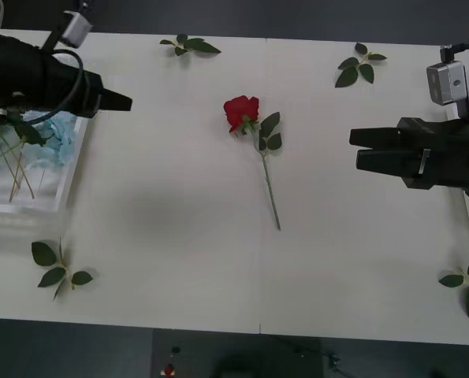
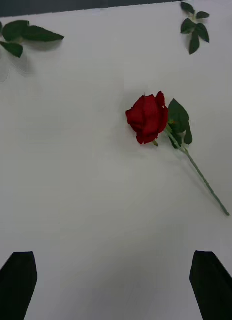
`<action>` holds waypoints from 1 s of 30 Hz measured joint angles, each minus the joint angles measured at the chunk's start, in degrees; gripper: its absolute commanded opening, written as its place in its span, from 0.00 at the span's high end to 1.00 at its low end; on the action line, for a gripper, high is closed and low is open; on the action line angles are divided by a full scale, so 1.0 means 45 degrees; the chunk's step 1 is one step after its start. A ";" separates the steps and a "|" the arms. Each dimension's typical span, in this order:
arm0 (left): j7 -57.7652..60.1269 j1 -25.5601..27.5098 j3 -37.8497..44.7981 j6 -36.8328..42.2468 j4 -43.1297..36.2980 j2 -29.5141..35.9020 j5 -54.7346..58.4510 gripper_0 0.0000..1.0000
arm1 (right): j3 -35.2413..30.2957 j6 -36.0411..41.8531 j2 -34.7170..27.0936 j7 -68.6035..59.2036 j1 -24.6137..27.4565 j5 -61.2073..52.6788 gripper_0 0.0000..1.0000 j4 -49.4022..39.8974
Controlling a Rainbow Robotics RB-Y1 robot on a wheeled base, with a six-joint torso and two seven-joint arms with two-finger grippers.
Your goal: Put the red flowers into the right box and the blue flowers into the left box
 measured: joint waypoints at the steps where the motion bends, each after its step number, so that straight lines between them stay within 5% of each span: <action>1: 0.0600 -0.0074 -0.0159 0.0000 -0.0024 -0.0389 -0.0611 0.11 | 0.0000 0.0000 0.0000 0.0000 0.0000 0.0000 0.00 0.0000; 7: 0.2617 -0.0198 -0.1795 0.0000 -0.0644 -0.2020 -0.4037 0.11 | 0.0000 -0.0001 0.0009 0.0000 0.0000 0.0000 0.00 0.0007; 23: 1.2350 -0.2172 -0.8214 0.0003 -0.0538 -0.3462 -0.9385 0.11 | 0.0000 -0.0533 0.0054 0.0000 -0.0001 0.0000 0.00 0.0011; 30: 1.3156 -0.2496 -0.9182 -0.1728 0.1183 -0.4841 -1.0838 0.11 | 0.0000 -0.0540 0.0055 0.0000 -0.0001 0.0000 0.00 0.0013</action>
